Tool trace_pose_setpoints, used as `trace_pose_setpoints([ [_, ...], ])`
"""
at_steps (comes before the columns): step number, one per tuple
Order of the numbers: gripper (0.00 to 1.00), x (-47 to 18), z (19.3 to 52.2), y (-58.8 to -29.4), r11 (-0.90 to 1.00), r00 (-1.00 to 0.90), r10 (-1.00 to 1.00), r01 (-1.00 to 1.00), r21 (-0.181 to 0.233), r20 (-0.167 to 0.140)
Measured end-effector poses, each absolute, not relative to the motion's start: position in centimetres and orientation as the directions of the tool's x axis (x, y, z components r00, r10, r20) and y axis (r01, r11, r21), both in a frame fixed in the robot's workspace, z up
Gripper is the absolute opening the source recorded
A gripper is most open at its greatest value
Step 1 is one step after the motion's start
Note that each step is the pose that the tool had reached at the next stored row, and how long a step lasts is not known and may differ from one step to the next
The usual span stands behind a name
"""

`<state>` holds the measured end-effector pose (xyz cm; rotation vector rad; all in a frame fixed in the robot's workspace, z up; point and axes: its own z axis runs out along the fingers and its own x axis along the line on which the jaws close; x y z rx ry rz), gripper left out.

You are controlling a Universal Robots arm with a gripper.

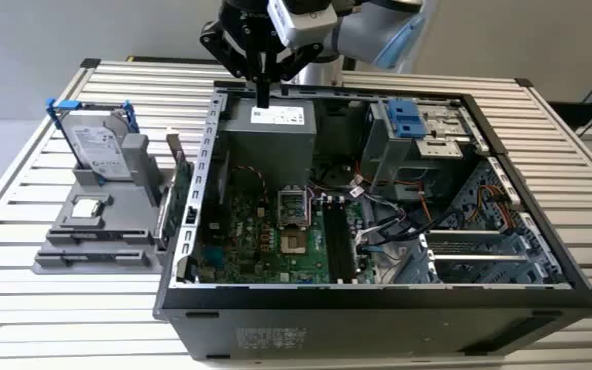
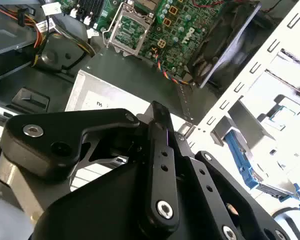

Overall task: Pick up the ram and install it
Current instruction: 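Reach for the ram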

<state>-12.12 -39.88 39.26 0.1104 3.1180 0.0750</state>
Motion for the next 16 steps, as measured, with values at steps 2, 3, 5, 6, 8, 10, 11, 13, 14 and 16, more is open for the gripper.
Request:
trace_pose_setpoints([
  [2,0.0,-12.12,39.26,-39.88,0.996,-0.997,0.071,0.07,0.049,-0.019],
  [3,0.0,-12.12,39.26,-39.88,0.996,-0.997,0.071,0.07,0.049,-0.019],
  [5,0.0,-12.12,39.26,-39.88,0.996,-0.997,0.071,0.07,0.049,-0.019],
  [6,0.0,-12.12,39.26,-39.88,0.996,-0.997,0.071,0.07,0.049,-0.019],
  [8,0.0,-12.12,39.26,-39.88,0.996,-0.997,0.071,0.07,0.049,-0.019],
  [10,0.0,-12.12,39.26,-39.88,0.996,-0.997,0.071,0.07,0.049,-0.019],
  [11,0.0,-12.12,39.26,-39.88,0.996,-0.997,0.071,0.07,0.049,-0.019],
  [13,0.0,-12.21,39.26,-39.87,0.996,-0.997,0.071,0.07,0.049,-0.019],
  [14,0.0,-12.28,39.26,-39.88,0.996,-0.997,0.071,0.07,0.049,-0.019],
  [16,0.0,-12.49,39.27,-39.88,0.996,-0.997,0.071,0.07,0.049,-0.019],
])
